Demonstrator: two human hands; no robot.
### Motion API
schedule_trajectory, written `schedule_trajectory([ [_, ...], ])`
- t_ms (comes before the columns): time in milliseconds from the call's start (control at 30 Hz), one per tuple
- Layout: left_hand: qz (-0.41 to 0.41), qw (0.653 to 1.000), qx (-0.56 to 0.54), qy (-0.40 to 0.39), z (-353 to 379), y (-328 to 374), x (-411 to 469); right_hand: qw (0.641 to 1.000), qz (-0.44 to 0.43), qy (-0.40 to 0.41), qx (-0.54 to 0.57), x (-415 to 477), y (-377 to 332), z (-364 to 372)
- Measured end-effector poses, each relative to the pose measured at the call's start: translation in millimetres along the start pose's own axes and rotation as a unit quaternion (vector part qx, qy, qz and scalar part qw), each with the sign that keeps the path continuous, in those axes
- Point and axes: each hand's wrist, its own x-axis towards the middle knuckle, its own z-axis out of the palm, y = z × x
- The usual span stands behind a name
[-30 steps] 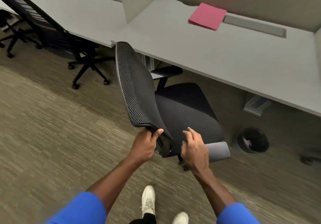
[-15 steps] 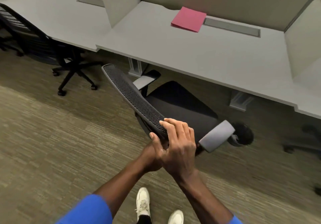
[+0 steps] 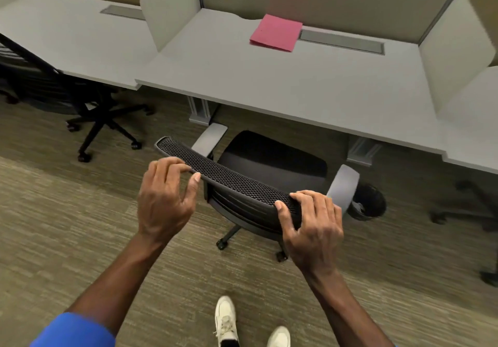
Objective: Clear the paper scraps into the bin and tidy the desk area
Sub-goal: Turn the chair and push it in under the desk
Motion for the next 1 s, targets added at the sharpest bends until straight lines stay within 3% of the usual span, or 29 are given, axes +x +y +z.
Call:
schedule_trajectory([
  [233, 0.017, 0.994, 0.002, -0.106, 17.0, -42.6, 27.2, 0.997, 0.031, 0.036, -0.065, 8.6, 26.4, -0.8],
  [433, 0.063, 0.982, -0.075, -0.161, 34.7, -54.4, 38.0, 0.991, 0.033, 0.075, -0.103, 15.4, 49.3, 2.5],
  [1000, 0.089, 0.984, -0.109, -0.108, 69.5, -41.0, 73.6, 0.989, 0.019, 0.114, -0.095, 60.8, 92.6, 22.3],
])
